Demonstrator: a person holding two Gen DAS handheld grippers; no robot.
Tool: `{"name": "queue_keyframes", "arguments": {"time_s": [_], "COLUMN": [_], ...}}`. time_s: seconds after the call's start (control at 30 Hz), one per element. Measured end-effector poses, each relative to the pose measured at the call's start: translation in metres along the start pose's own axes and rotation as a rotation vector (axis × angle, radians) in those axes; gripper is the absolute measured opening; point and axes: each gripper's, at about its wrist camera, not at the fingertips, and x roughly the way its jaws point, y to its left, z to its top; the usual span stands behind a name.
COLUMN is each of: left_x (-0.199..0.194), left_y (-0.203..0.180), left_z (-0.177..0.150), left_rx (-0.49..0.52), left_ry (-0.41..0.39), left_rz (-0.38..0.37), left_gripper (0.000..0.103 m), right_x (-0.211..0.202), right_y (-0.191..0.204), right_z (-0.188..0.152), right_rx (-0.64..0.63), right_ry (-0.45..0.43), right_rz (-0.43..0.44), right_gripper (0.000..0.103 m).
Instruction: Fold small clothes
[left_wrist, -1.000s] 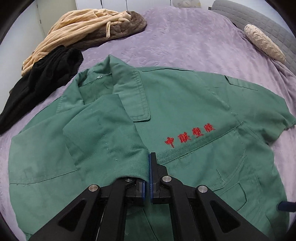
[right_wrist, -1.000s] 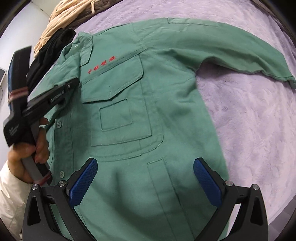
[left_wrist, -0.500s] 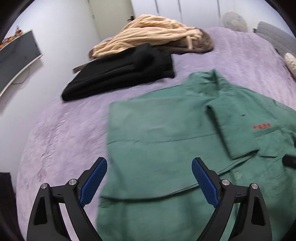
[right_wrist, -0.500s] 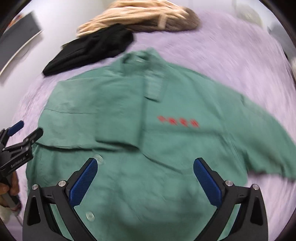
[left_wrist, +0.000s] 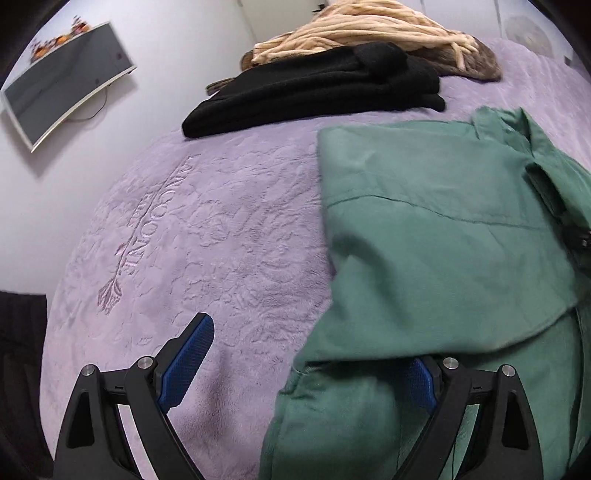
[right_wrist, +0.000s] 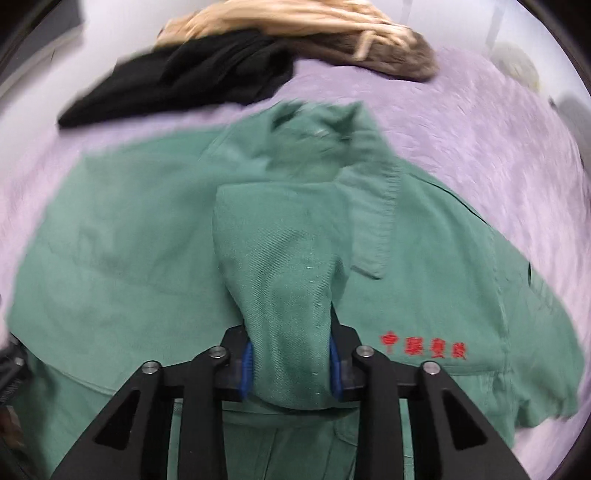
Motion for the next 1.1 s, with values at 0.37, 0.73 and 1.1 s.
{"name": "queue_keyframes", "arguments": {"time_s": [0.37,0.73,1.1], "left_x": [0.032,-0.012,-0.022], "left_y": [0.05,0.059,0.042], "left_z": [-0.008,0.002,0.042], "left_rx": [-0.238,-0.083,-0.143], "left_ry": [0.085,0.081,0.022], "left_rz": [-0.082,-0.192,-0.244], "left_gripper": [0.094,0.094,0.094], "right_x": [0.005,0.003,0.004], "right_y": [-0.17,-0.144,-0.131], "right_z": [-0.07,-0.072,-0.062], "right_rx": [0.766,0.695,0.585], "right_ry": [0.018,0.073,0.107], "right_rz": [0.34,0.422,0.368], "right_gripper": [0.038,0.069,0.016]}}
